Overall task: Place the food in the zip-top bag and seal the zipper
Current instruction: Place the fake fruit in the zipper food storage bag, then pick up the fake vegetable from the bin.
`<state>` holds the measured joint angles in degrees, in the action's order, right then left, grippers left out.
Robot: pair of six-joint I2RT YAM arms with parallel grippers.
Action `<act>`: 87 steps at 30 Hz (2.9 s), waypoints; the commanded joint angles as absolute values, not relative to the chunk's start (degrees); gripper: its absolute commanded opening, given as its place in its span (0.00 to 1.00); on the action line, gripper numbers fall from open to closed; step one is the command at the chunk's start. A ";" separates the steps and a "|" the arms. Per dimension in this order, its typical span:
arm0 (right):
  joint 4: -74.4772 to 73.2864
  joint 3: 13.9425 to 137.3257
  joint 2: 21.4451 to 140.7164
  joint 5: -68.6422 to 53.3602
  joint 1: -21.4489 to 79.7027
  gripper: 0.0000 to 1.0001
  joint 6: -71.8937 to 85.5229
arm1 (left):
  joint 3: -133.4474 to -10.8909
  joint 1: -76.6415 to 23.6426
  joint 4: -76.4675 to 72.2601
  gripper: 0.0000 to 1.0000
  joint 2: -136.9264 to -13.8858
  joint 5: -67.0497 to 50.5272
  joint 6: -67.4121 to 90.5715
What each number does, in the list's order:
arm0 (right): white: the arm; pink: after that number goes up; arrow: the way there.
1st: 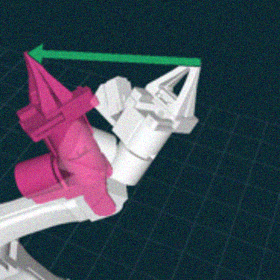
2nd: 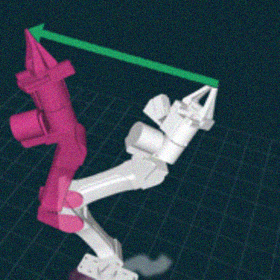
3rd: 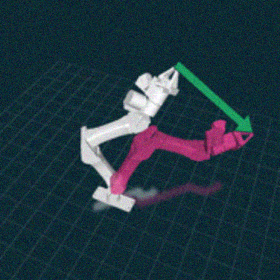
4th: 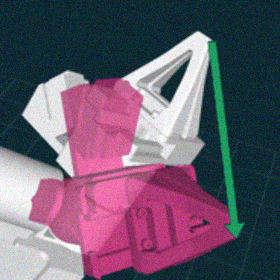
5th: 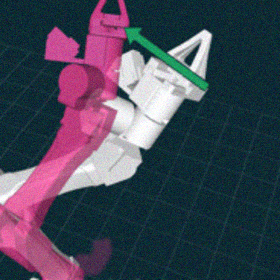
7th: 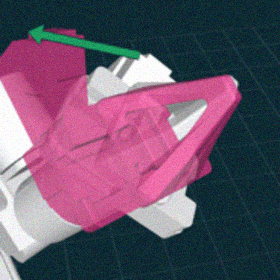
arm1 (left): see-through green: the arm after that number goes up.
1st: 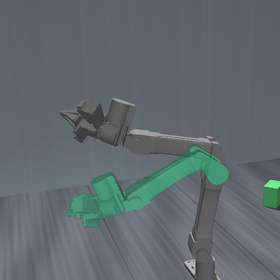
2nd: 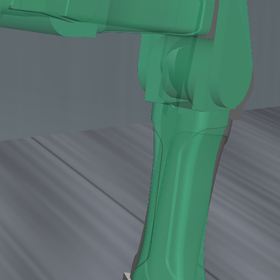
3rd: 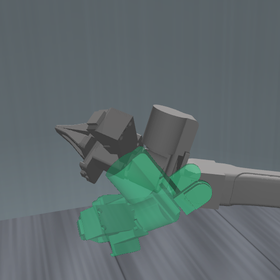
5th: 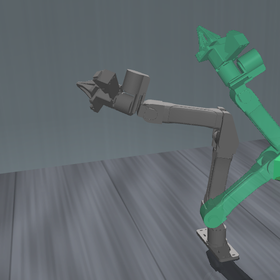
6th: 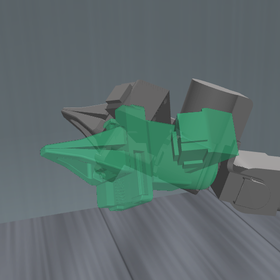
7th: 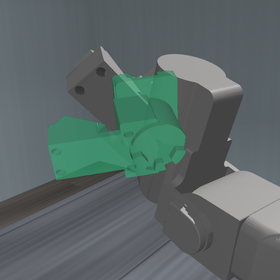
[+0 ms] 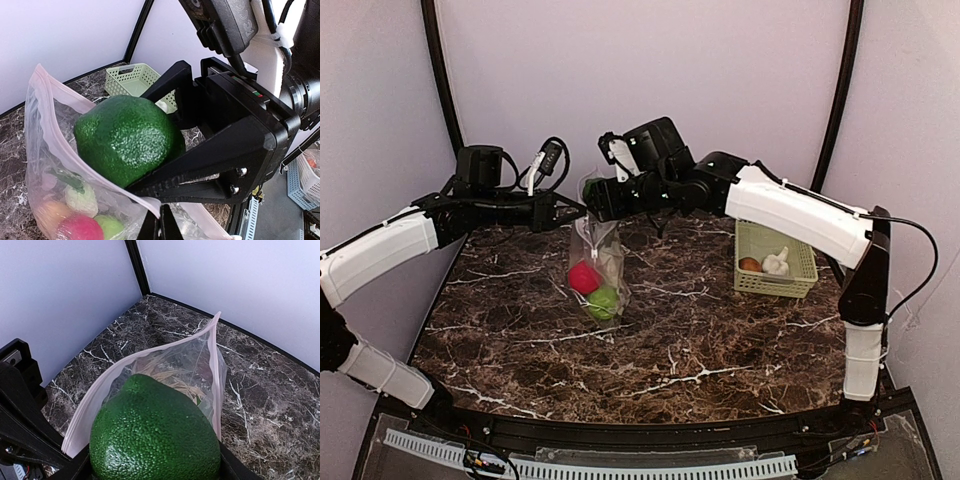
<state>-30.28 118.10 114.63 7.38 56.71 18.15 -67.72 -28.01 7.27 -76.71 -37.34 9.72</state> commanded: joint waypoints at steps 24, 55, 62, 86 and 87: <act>-25.66 112.97 104.01 4.48 58.00 0.79 12.31 | -66.01 -27.94 5.25 0.01 -73.28 -35.20 9.47; -31.12 69.20 88.81 13.02 16.96 0.81 18.97 | -65.74 -27.95 5.01 0.01 -72.60 -34.26 9.23; -25.79 69.78 96.95 9.24 10.07 0.76 17.81 | -65.83 -27.95 5.09 0.01 -72.44 -34.29 9.01; -19.86 76.92 110.89 11.64 6.16 0.23 16.87 | -66.05 -27.94 5.85 0.01 -72.95 -33.60 8.18; -19.86 76.84 110.77 11.75 6.08 0.20 16.95 | -66.04 -27.94 5.86 0.01 -72.91 -33.63 8.18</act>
<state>-21.28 75.44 110.10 10.41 6.42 16.62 -66.32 -28.01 6.09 -74.41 -33.54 9.15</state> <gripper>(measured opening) 0.240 0.008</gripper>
